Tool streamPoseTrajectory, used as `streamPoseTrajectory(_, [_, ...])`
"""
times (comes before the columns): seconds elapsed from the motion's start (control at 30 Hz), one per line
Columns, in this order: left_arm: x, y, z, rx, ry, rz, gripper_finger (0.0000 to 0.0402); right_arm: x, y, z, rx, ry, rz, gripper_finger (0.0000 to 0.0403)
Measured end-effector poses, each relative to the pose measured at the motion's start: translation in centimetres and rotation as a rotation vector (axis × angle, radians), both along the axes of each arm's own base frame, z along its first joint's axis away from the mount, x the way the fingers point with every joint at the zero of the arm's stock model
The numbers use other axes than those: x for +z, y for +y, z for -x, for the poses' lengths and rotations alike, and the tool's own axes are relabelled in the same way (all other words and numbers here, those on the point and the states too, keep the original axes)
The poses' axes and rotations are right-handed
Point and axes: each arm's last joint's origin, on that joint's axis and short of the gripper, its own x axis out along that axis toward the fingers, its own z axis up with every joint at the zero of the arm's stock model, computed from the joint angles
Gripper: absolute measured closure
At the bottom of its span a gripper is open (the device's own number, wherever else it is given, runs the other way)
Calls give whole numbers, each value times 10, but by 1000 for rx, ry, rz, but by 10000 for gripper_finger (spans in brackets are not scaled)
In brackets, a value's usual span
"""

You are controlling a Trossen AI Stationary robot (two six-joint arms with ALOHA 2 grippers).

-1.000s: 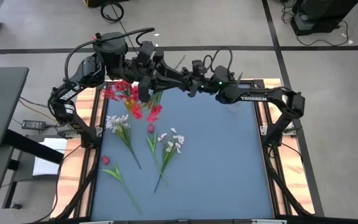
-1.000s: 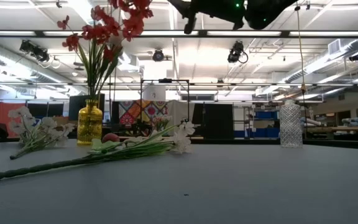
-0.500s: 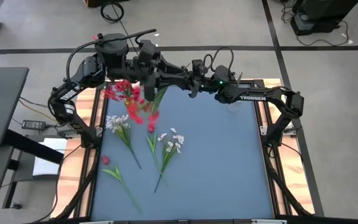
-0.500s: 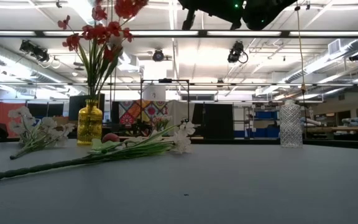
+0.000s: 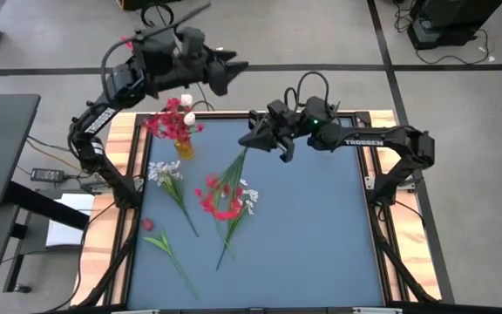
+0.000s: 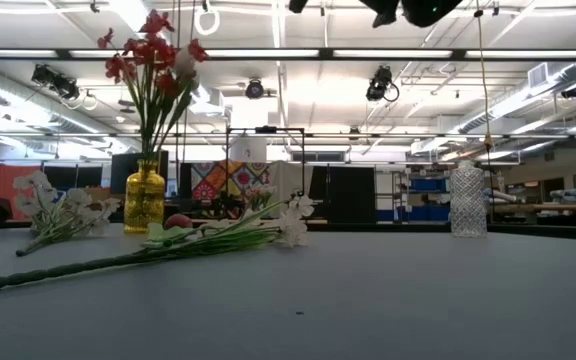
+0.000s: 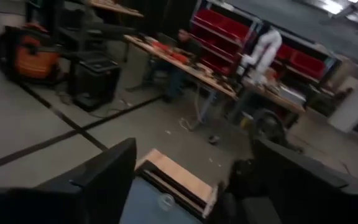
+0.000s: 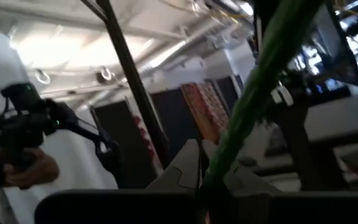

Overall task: Sort flowers into vase by color
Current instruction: Put the red flowers into the yellow transparent flower vase

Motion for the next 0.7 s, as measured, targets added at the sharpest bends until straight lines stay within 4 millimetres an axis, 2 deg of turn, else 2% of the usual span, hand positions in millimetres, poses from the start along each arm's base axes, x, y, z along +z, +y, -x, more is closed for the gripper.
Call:
streamPoseTrajectory(0.1, [2,10,8,14,-13,6,53,2,2,4,-26,35,27,389])
streamPoseTrajectory(0.23, [4,15,11,-20,-26,4,46,6,-2,10,-75,48,33,389])
streamPoseTrajectory(0.43, [11,13,18,-80,-76,0,46,6,-16,14,-78,84,-25,389])
streamPoseTrajectory(0.57, [28,11,27,-205,-262,114,47,5,-26,18,-40,127,-94,389])
streamPoseTrajectory(0.7, [48,4,32,-381,-456,138,47,6,-31,20,-30,131,-96,389])
